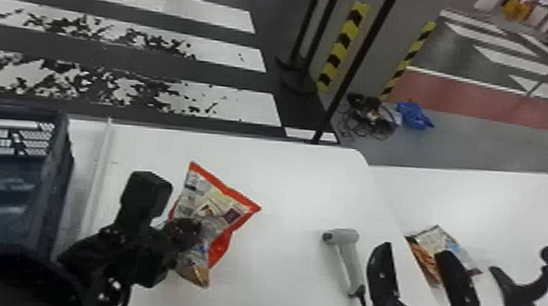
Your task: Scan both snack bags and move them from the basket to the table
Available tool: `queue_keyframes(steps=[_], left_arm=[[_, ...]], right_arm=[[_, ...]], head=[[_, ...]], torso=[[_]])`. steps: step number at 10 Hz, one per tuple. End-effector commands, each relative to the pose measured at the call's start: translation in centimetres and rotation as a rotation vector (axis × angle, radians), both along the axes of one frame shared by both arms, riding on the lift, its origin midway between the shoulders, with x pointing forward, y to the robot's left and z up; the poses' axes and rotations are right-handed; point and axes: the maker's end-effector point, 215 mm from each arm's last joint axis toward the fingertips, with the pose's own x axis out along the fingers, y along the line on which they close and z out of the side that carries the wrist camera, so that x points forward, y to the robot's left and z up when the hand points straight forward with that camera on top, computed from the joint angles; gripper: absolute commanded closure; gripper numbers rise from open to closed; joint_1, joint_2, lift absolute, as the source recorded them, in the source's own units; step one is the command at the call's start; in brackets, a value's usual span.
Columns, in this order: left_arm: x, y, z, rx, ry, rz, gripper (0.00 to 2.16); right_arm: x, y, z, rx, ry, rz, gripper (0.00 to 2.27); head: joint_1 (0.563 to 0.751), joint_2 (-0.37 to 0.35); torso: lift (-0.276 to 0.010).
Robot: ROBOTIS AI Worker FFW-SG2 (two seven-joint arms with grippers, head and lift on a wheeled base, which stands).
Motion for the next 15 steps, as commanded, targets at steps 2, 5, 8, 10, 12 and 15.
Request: queue_keyframes(steps=[2, 5, 8, 10, 12, 15], left_arm=[[-1.9, -4.2, -2.6, 0.046, 0.031, -0.084, 1.94], [-2.7, -8.2, -2.3, 0.018, 0.041, -0.138, 1.94], [-4.3, -11.2, -3.1, 0.027, 0.047, -0.189, 1.78], [-3.1, -10.6, -3.2, 0.04, 0.024, -0.151, 0.0], [-2.1, -10.0, -2.4, 0.021, -0.01, -0.111, 0.03], [-0.2, -5.1, 1.6, -0.042, -0.094, 0.038, 0.03]], right_arm=[[-0.1, -0.1, 0.0, -0.003, 0.003, -0.001, 0.08], [-0.5, -1.0, 0.2, 0.003, -0.003, -0.018, 0.08], [-1.1, -1.3, 1.0, 0.003, -0.028, -0.025, 0.08], [-1.6, -1.9, 1.4, 0.005, -0.042, -0.036, 0.08], [-1.8, -1.9, 1.5, 0.002, -0.045, -0.034, 0.08], [-2.0, -2.0, 1.3, 0.003, -0.043, -0.034, 0.08]], head=[[0.695, -0.35], [0.695, -0.35], [0.695, -0.35], [0.695, -0.35], [0.695, -0.35], [0.695, -0.35]], torso=[[-0.098], [-0.098], [-0.098], [-0.098], [-0.098], [-0.098]])
